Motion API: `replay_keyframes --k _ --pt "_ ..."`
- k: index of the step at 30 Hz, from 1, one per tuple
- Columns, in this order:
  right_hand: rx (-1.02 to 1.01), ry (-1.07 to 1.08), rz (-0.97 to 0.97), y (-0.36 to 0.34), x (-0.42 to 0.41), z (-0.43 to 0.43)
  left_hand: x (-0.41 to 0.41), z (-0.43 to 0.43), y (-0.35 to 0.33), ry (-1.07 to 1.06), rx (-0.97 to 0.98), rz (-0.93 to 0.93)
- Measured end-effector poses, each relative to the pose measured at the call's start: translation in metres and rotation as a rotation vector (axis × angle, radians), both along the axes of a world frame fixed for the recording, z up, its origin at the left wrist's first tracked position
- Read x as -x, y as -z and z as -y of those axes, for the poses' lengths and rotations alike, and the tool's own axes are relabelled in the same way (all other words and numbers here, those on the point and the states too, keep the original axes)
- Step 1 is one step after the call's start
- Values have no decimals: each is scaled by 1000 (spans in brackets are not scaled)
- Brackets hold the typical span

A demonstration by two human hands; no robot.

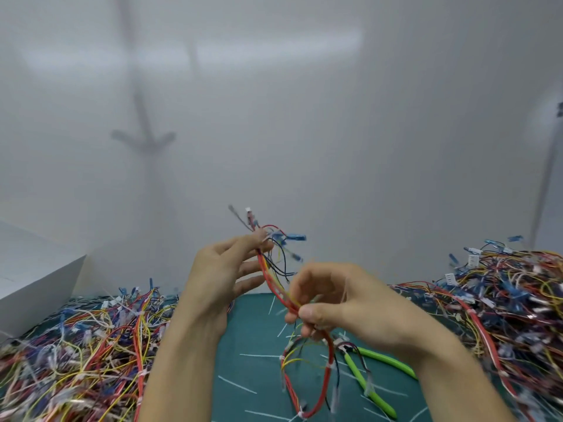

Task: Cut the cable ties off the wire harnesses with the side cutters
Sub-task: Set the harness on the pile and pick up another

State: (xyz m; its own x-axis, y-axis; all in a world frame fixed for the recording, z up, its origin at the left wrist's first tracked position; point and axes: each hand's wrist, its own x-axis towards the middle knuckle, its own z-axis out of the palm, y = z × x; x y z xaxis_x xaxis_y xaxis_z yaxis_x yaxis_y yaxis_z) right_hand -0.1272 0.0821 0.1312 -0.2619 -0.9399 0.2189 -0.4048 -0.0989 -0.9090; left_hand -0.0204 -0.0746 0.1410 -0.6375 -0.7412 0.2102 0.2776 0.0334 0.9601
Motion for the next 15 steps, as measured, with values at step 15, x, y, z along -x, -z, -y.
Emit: replay_keyframes --k 15 --pt "0 712 -37 18 44 1 -4 6 3 86 62 -276"
